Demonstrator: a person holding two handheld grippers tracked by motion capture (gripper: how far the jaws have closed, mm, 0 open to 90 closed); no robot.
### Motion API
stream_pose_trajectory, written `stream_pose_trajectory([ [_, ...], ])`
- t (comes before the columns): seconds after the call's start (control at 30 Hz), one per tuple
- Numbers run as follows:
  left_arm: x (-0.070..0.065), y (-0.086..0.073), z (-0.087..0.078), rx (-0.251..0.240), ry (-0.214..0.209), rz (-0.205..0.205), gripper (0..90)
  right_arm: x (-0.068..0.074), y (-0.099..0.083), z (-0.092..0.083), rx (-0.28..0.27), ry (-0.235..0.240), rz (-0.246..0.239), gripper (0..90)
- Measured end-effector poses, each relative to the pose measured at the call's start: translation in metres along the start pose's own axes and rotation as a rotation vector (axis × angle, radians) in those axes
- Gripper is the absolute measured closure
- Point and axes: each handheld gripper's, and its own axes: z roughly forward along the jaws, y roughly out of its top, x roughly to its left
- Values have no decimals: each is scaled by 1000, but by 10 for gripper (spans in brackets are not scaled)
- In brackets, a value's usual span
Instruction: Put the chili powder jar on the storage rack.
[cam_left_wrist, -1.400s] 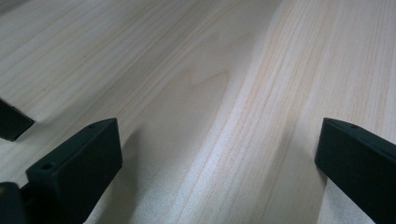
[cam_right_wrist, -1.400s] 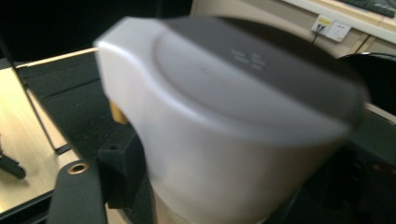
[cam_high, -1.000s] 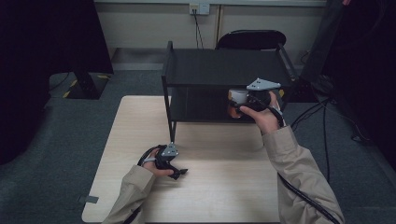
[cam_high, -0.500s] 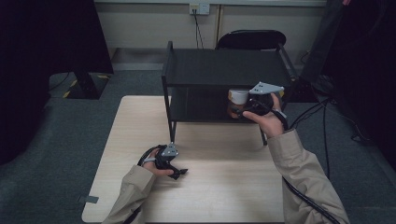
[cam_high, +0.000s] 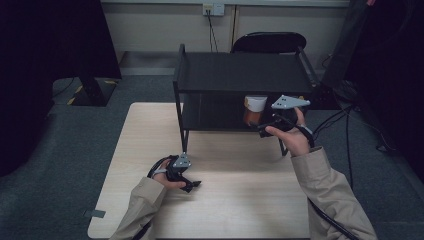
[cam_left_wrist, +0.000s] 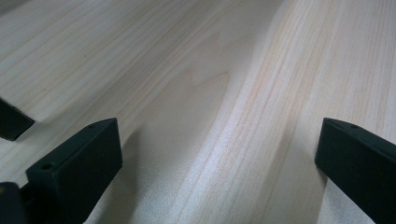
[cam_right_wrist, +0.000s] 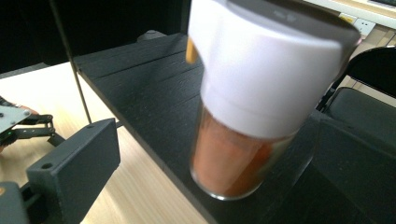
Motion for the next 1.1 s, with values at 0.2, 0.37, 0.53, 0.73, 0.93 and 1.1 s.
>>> stream_pose_trajectory([
  [0.2,0,0,0,0,0,1,0,2,-13,-6,-1,29,12,0],
  [0.37,0,0,0,1,0,0,0,7,-24,-12,-1,44,19,0],
  [0.53,0,1,0,2,2,-1,0,11,-39,-18,11,69,7,0],
  [0.73,-1,1,0,2,3,-3,0,15,-58,-27,28,86,15,0],
  [0.93,-1,1,0,1,3,-4,0,17,-74,-33,33,84,36,0],
  [1.1,-1,0,0,1,3,-4,0,21,-87,-37,31,79,56,0],
])
